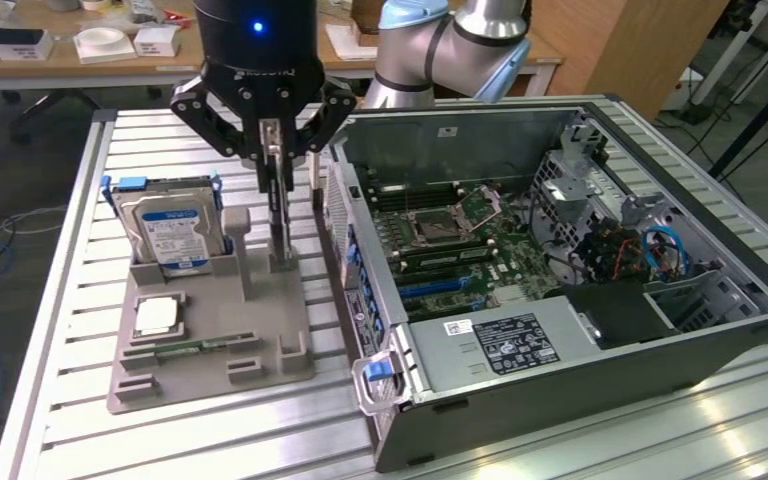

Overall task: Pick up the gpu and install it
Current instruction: 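Pick up the gpu and move the gpu toward the slot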

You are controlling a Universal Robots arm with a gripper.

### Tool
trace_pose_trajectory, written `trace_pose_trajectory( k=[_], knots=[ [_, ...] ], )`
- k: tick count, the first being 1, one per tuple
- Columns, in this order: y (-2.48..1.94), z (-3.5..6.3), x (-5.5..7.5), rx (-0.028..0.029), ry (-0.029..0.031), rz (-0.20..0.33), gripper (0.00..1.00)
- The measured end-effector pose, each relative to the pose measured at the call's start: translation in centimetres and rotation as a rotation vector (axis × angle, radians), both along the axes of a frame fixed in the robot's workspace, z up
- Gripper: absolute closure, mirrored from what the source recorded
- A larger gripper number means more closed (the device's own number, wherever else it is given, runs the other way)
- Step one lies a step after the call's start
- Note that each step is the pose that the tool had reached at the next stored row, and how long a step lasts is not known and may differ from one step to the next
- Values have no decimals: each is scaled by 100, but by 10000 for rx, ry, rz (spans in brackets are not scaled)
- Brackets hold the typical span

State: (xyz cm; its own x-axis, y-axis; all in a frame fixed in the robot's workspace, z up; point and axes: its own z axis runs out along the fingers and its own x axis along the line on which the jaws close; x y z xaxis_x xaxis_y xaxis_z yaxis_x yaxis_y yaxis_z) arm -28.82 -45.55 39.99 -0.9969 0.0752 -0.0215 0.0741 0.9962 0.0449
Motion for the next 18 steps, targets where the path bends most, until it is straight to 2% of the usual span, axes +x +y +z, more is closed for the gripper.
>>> trace_pose_trajectory(
  k=[18],
  knots=[
    [0,-1,131,0,-1,-2,74]
  ],
)
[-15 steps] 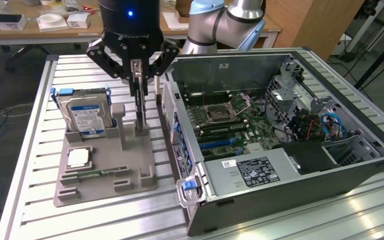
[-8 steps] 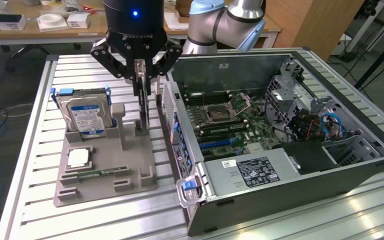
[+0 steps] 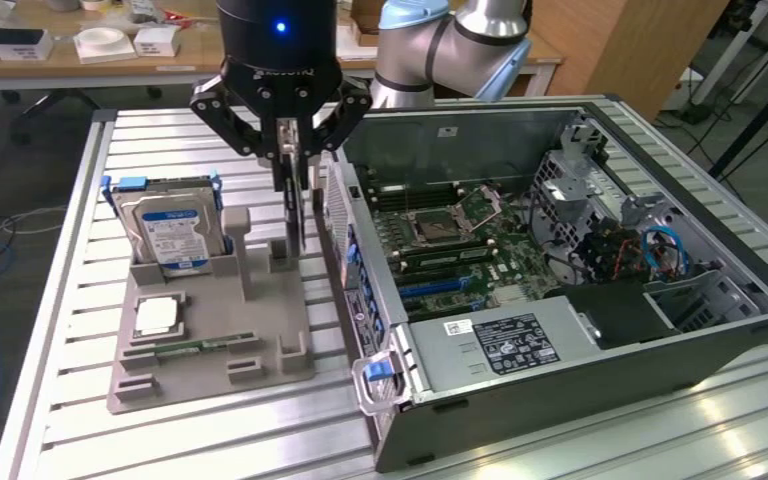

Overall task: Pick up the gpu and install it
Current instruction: 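Pick up the gpu and move the gpu toward the slot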

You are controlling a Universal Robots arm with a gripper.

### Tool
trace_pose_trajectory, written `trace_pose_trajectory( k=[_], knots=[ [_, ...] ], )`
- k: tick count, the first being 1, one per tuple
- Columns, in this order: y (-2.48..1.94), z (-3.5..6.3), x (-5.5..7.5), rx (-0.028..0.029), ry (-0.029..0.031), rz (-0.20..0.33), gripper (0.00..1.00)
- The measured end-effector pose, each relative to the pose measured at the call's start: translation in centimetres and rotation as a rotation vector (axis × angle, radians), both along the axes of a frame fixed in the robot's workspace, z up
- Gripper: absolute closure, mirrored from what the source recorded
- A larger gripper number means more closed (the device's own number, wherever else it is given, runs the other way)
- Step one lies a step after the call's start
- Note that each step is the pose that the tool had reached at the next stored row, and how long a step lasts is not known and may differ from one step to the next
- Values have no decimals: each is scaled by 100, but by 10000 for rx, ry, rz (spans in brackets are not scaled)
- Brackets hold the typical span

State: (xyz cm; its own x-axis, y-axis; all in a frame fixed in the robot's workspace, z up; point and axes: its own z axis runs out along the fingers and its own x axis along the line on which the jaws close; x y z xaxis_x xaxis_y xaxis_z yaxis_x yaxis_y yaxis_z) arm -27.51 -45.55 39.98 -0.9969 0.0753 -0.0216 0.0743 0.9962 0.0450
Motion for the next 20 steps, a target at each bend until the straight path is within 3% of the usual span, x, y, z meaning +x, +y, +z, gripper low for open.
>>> trace_pose_trajectory(
  k=[20],
  knots=[
    [2,26,117,-9,0,1,74]
  ],
)
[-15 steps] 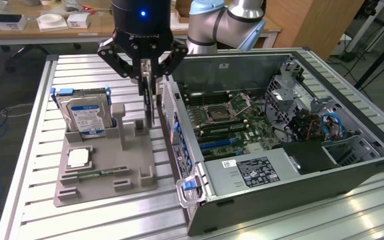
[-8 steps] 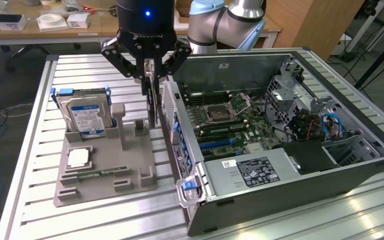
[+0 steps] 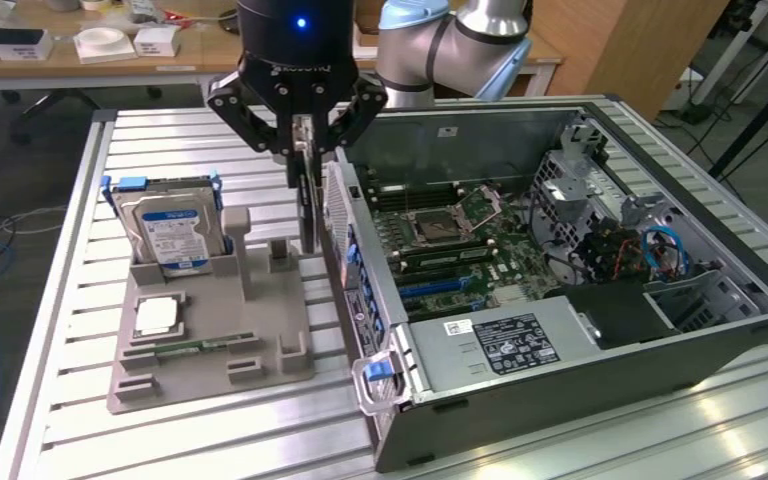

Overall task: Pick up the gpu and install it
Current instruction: 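Pick up the gpu and move the gpu toward the slot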

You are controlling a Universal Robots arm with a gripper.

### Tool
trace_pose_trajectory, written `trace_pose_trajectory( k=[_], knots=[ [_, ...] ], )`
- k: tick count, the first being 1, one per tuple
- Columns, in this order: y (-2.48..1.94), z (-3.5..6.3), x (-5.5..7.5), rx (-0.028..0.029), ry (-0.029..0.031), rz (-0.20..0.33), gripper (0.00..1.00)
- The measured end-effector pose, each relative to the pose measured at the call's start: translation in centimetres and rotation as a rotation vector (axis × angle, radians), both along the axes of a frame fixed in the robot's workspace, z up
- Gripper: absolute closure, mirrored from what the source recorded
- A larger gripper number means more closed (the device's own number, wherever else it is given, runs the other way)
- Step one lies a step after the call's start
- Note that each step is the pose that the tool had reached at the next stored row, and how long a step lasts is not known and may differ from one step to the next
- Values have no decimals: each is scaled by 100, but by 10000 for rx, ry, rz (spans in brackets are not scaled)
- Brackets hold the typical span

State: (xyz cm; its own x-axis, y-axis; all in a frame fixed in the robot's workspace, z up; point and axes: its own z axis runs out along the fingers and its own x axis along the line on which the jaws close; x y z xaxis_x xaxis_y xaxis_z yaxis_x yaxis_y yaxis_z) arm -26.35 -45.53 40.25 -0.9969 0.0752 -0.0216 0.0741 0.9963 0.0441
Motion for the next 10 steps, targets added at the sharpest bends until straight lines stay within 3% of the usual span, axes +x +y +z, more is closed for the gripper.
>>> trace_pose_trajectory(
  k=[10],
  knots=[
    [4,1,112,0,0,-1,74]
  ],
)
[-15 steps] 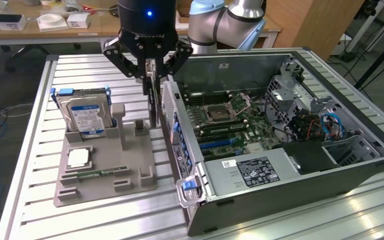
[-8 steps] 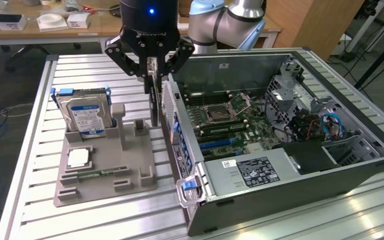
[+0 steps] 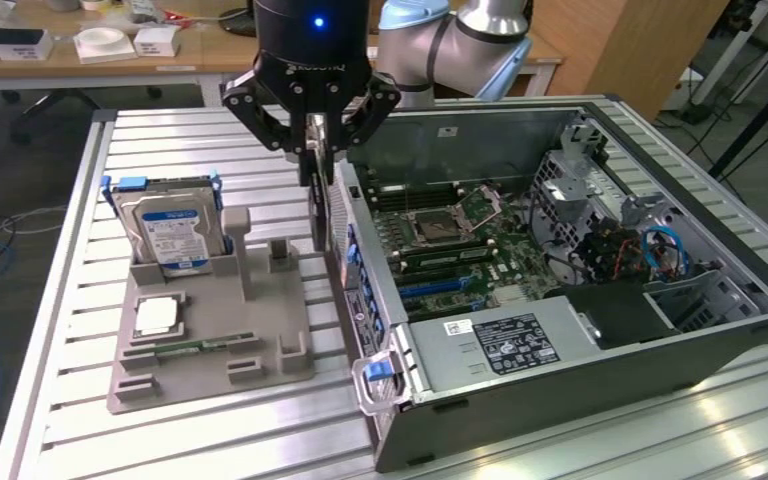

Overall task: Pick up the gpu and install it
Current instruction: 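Pick up the gpu and move the gpu toward the slot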

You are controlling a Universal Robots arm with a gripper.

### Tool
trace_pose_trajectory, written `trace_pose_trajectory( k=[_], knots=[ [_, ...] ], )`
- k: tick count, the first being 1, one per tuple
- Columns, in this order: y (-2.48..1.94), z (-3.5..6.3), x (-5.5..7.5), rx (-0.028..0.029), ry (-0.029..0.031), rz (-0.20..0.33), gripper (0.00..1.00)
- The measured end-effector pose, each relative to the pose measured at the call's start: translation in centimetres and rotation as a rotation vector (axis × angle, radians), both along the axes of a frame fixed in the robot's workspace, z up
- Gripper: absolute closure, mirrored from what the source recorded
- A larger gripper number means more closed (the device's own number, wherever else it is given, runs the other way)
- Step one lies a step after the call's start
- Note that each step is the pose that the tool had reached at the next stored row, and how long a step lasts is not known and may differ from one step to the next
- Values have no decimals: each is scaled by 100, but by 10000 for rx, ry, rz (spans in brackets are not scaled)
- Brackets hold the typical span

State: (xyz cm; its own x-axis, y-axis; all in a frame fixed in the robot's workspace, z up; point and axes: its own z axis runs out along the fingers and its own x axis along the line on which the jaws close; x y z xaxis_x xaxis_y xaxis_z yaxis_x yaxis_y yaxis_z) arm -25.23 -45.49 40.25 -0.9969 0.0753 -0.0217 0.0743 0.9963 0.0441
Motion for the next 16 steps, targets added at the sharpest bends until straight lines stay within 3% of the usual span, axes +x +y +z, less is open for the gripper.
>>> trace_pose_trajectory(
  k=[16],
  knots=[
    [5,50,134,-14,2,0,74]
  ],
)
